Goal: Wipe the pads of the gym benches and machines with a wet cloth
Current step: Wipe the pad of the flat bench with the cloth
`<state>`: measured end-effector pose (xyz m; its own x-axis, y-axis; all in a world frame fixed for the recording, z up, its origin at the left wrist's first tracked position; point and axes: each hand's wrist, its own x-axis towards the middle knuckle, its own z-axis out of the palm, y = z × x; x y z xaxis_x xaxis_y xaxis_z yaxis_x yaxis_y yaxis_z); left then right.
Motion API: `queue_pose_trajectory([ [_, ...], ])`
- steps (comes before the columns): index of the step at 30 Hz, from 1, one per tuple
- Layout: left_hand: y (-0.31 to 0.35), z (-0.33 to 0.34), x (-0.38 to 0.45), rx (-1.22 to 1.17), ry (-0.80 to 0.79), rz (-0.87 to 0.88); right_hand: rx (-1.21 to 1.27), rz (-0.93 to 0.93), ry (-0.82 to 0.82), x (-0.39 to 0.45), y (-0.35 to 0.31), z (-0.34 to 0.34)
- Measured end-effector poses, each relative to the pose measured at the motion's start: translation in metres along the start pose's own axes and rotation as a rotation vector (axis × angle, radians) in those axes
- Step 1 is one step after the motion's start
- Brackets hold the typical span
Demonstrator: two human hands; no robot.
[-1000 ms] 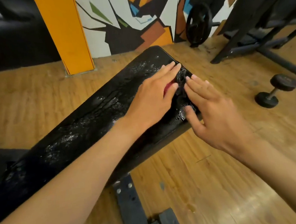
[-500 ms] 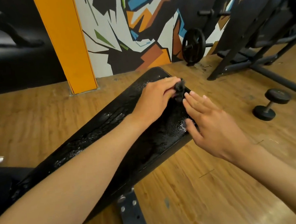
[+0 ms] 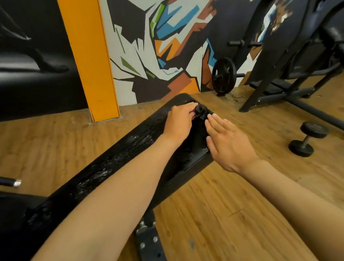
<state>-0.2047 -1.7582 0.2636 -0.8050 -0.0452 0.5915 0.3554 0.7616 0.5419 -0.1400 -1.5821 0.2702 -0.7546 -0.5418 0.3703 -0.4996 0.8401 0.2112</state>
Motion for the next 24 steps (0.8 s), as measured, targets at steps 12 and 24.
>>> queue_pose_trajectory([
  [12, -0.04, 0.021, 0.075, 0.13, 0.04, -0.076, 0.064, -0.034, 0.023, 0.041, 0.016, 0.018],
  [24, -0.054, 0.009, 0.047, 0.198, -0.017, 0.058, 0.184, 0.054, 0.105, 0.042, 0.011, 0.03],
])
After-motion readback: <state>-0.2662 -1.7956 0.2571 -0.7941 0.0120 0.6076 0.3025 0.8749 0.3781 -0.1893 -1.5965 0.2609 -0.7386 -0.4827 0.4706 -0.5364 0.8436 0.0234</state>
